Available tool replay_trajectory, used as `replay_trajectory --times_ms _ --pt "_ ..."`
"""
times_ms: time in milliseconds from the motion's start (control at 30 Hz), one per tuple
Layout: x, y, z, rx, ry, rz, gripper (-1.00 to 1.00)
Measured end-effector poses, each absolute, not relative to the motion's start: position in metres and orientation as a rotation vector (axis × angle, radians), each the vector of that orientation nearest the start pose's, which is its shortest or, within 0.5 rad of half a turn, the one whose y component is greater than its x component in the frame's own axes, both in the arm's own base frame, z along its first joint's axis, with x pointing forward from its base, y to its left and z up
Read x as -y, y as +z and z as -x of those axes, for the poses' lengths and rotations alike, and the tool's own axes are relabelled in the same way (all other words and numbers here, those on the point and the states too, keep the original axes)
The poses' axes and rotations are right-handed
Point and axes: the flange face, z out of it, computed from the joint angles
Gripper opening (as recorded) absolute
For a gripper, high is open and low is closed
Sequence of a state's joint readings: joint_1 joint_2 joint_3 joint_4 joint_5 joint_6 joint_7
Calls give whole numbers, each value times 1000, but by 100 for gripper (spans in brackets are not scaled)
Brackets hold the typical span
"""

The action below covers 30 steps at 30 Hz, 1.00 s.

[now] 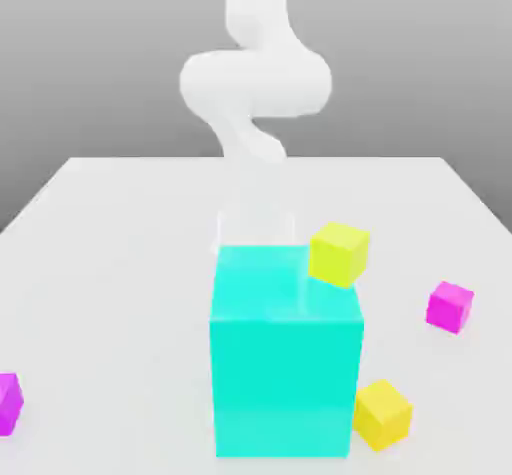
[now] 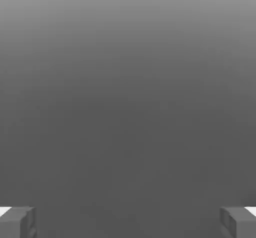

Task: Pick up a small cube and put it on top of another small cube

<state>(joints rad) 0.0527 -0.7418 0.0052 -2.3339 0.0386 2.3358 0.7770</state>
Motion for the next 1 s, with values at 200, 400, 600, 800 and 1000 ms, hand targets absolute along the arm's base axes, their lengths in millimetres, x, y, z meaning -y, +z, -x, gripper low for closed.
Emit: replay_trajectory --times_ms 200,400,600,800,1000 --pt "-92 589 -406 -773 -696 2594 0" --pt "-168 498 -408 -590 -488 2706 0" --pt "-238 407 -378 -399 -307 2823 0" --pt "-289 320 -323 -195 -157 2942 0" --pt "-317 242 -251 44 -47 3063 0"
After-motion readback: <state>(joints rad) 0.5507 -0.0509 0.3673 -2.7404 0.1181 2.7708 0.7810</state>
